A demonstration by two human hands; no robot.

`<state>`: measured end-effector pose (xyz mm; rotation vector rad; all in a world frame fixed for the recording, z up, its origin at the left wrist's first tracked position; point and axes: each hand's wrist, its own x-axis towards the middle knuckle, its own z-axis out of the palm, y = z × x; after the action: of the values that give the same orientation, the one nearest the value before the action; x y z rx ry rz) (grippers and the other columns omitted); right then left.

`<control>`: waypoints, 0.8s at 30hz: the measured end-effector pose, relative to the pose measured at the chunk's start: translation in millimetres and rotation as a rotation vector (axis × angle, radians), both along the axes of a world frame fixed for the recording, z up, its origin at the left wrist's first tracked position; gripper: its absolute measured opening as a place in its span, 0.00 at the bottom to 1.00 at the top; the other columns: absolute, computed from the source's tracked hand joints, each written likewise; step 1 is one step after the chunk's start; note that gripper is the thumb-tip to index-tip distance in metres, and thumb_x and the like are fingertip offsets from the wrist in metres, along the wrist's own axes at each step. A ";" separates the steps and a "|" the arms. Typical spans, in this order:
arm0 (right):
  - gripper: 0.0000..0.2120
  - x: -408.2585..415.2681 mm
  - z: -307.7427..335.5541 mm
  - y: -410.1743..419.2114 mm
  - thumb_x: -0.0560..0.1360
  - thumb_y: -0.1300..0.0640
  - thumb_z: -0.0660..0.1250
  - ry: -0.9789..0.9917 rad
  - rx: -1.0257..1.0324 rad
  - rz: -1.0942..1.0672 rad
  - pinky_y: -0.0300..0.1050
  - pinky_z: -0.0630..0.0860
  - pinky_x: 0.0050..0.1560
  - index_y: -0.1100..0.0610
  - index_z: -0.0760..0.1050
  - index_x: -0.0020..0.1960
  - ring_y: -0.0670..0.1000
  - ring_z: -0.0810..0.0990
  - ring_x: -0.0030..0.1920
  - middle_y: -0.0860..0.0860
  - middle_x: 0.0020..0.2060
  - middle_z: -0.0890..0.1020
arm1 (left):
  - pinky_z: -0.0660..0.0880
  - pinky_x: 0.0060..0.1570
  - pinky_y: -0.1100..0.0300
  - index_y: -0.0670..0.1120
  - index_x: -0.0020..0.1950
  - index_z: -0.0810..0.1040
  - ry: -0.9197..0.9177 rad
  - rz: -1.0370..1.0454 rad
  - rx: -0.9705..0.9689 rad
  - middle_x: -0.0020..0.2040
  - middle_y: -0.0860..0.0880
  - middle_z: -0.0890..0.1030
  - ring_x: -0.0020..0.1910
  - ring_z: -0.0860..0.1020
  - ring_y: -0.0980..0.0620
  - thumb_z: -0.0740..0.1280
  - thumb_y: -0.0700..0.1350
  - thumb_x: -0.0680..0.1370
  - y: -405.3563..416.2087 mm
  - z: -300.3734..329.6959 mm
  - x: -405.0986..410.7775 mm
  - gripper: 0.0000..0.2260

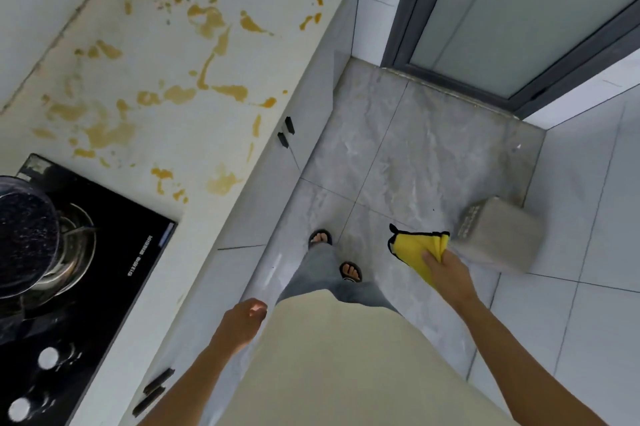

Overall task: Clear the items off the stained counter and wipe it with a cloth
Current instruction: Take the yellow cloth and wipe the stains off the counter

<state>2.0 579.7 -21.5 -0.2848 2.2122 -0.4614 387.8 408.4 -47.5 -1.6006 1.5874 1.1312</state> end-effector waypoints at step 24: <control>0.20 -170.8 9.5 -138.5 0.85 0.50 0.62 -0.028 0.189 0.020 0.53 0.71 0.54 0.68 0.77 0.59 0.64 0.78 0.53 0.66 0.55 0.82 | 0.77 0.66 0.51 0.50 0.65 0.83 0.300 0.045 -0.108 0.63 0.50 0.84 0.62 0.82 0.46 0.64 0.48 0.85 -259.5 12.9 -267.7 0.12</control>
<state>-168.8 441.2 -12.0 -0.1983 2.2050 -0.2411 120.1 149.0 -34.6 -1.5987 1.8378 1.3832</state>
